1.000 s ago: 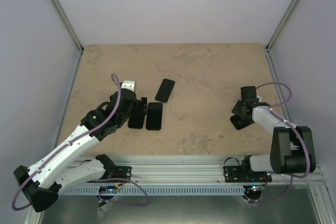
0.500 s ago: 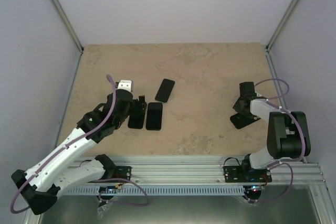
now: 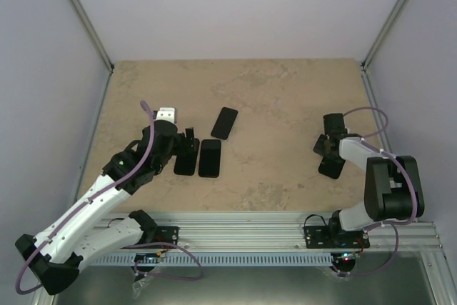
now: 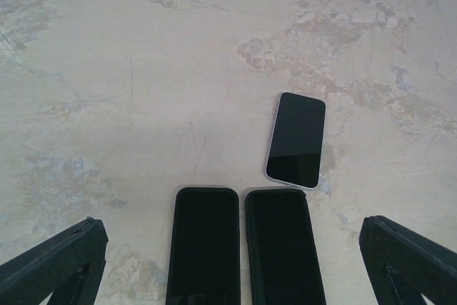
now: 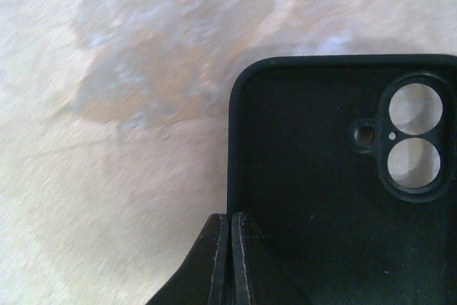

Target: Put the phone into the phone case

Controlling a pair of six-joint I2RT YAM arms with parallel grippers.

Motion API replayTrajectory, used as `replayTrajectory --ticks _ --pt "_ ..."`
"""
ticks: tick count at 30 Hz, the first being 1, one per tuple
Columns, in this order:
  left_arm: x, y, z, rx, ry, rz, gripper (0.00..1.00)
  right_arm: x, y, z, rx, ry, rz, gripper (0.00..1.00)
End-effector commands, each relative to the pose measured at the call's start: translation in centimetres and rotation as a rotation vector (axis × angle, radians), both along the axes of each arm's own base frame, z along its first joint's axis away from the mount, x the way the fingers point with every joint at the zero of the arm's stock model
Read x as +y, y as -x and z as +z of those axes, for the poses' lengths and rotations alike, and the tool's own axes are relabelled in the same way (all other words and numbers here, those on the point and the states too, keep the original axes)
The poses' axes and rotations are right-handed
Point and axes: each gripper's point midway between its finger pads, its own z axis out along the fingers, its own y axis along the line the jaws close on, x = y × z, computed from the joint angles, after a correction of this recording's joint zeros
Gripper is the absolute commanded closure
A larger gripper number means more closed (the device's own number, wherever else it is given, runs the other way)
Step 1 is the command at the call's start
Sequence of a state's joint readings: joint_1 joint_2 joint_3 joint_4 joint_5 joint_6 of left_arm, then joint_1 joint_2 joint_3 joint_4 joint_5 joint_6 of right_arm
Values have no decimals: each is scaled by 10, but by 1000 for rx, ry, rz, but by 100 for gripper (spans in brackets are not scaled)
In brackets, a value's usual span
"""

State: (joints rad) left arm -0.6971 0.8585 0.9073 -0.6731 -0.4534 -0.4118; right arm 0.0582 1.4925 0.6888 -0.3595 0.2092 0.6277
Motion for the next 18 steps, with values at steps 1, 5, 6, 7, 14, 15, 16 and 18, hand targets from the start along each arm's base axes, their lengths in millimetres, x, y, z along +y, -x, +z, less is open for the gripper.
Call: replayTrajectory --ticks 1,5,6,7,14,15,16,18 --pt "7 -2 3 -23 -8 21 1 37 10 -3 41 -62 171 99" --pt "8 -2 3 -26 -8 27 1 81 10 4 31 -59 359 100" --pt "9 -2 3 -27 -8 30 1 95 10 7 26 -57 418 100" --pt "9 -2 3 -28 -8 32 1 108 10 10 21 -56 472 100" --pt "14 -3 5 -37 -8 52 1 193 22 18 16 -48 821 99" --pt "15 -4 5 -36 -8 53 1 206 25 18 17 -54 872 100" --pt "15 -4 4 -34 -10 54 1 216 29 17 18 -51 926 100" --pt "15 -5 3 -30 -13 60 1 238 40 14 29 -40 1024 99"
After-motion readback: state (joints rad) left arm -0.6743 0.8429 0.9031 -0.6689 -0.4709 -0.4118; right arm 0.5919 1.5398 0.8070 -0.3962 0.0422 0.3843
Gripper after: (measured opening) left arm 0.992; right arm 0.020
